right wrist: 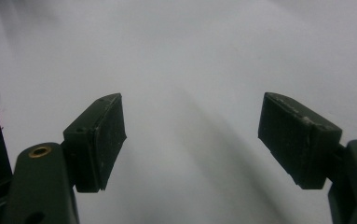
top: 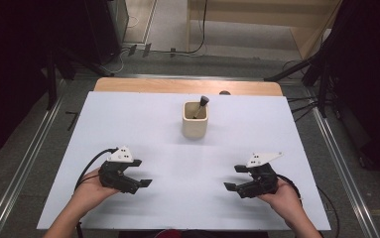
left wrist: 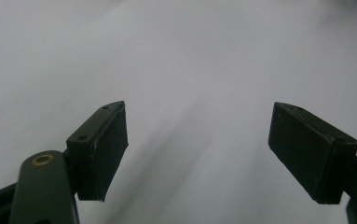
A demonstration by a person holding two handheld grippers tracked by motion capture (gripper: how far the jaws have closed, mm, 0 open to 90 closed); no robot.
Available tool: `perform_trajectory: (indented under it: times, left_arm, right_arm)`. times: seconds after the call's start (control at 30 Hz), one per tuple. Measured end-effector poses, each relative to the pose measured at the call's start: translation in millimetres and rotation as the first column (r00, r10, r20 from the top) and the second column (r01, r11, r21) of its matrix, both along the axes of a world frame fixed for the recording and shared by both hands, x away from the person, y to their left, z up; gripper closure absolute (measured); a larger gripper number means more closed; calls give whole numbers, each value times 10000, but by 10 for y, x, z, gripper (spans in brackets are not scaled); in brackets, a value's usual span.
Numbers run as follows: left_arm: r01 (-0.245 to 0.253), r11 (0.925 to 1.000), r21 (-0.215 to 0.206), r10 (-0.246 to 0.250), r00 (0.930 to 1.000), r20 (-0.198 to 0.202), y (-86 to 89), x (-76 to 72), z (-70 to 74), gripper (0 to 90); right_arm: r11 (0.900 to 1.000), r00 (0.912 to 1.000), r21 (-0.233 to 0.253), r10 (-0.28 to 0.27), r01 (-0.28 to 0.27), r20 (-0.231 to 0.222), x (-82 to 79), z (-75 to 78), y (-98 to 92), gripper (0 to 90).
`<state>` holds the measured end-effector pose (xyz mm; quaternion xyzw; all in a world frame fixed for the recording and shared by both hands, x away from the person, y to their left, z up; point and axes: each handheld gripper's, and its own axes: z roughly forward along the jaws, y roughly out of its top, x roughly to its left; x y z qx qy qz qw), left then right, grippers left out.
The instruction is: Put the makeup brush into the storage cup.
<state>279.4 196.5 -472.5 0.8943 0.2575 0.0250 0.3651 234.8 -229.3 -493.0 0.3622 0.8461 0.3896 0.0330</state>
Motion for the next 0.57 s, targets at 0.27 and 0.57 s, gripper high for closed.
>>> perform_trajectory:
  times: [0.27, 0.57]
  left_arm:
    - [-57, 10000, 67, 57, 10000, -22, 16, 11, -9, 204]
    - [-13, 9997, 229, 15, 10000, -71, 17, 17, -20, 204]
  right_arm:
    - [10000, 10000, -43, 42, -42, -1, 1, -3, 3, 240]
    - [9998, 9999, -186, 67, -66, 94, 6, -13, 2, 230]
